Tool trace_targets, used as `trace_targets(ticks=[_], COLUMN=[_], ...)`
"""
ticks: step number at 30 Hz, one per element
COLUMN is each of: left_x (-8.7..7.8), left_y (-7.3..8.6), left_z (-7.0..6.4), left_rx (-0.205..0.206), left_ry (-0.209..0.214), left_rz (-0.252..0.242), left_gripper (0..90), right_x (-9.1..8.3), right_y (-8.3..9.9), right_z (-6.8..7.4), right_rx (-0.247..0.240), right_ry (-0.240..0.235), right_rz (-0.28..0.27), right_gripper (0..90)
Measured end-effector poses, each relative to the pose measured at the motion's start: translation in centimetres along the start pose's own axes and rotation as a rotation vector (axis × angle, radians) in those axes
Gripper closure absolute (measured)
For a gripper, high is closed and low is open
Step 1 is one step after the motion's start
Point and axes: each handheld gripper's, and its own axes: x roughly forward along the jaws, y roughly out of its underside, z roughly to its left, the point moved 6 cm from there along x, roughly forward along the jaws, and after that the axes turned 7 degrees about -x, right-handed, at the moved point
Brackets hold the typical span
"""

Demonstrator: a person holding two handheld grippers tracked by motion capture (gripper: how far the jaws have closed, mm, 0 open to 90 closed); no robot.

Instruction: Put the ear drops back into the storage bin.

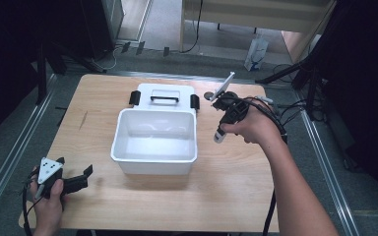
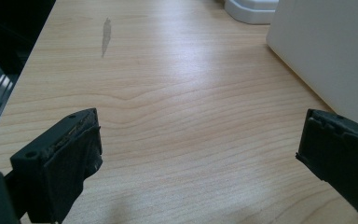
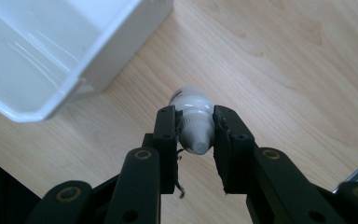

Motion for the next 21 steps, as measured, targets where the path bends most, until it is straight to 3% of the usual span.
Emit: trace_targets(ticks=[10,21], left_x=[0.0,0.0], left_y=[0.0,0.0], left_z=[0.0,0.0], left_rx=[0.002,0.003], left_ry=[0.002,0.007], left_rz=[0.002,0.006], left_gripper=[0.1,0.1], right_x=[-2.7,-2.8], right_y=[-2.8,-5.7], right_z=[1.6,4.6], right_rx=[-0.037,-0.114], right_ry=[0.016,-0.008], right_rz=[-0.046,-0.061], right_gripper=[72.5,72.5])
